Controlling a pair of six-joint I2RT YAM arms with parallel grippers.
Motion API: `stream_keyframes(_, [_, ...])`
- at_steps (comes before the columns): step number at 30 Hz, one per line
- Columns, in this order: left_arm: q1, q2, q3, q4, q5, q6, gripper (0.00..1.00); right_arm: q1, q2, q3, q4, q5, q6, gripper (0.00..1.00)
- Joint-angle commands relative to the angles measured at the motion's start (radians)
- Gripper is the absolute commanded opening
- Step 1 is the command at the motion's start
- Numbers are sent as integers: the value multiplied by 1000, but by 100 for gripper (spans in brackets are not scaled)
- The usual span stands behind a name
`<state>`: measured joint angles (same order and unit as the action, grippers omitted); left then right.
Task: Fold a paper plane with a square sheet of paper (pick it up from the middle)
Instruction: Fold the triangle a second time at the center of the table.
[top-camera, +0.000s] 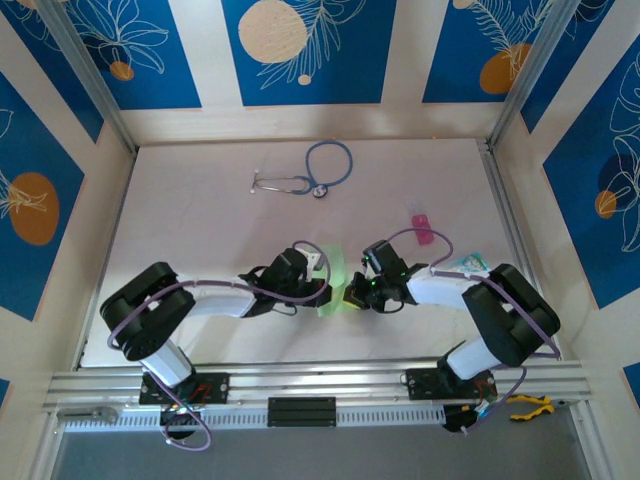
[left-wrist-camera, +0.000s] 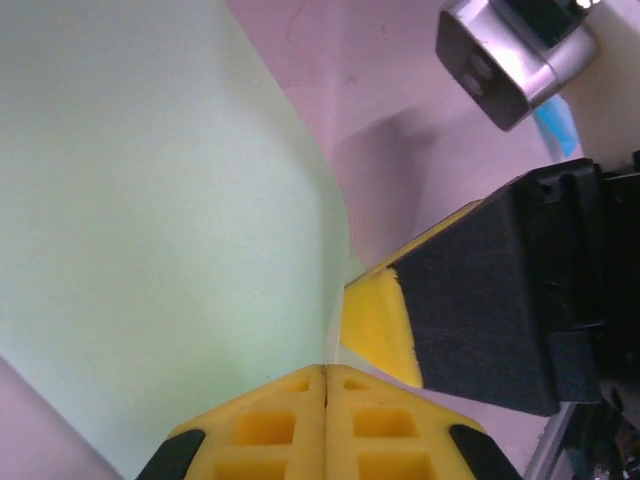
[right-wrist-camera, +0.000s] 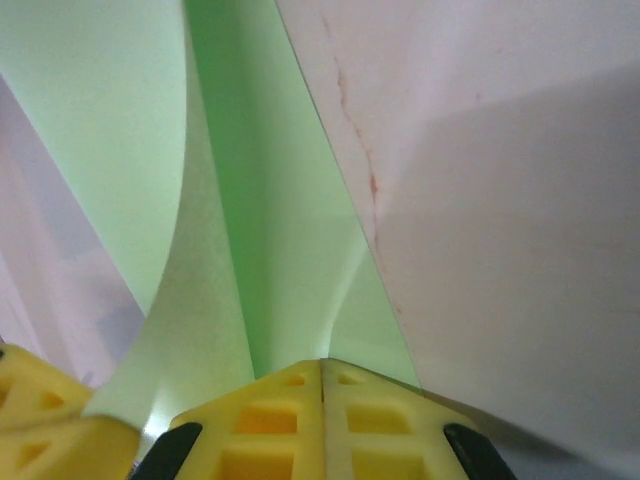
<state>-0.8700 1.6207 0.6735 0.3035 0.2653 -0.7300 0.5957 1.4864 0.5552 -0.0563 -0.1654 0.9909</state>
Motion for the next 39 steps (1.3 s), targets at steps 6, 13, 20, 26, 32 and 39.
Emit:
stream_keyframes(6, [28,10,84,-151,-18,137,0,-11,-9,9,-200,30,-78,1])
stream_keyframes(13, [28,43,125,-229,-27,192,0,-11,3,8,-197,20,-83,1])
stream_keyframes(20, [28,54,159,-294,-85,261,0,-11,0,10,-197,13,-85,1])
stream_keyframes(26, [28,83,210,-347,-113,315,0,-11,-2,10,-195,9,-84,1])
stream_keyframes(32, [29,97,227,-378,-134,343,0,-11,0,11,-197,7,-84,1])
stream_keyframes(39, [28,107,233,-388,-163,351,0,-11,0,14,-199,3,-83,1])
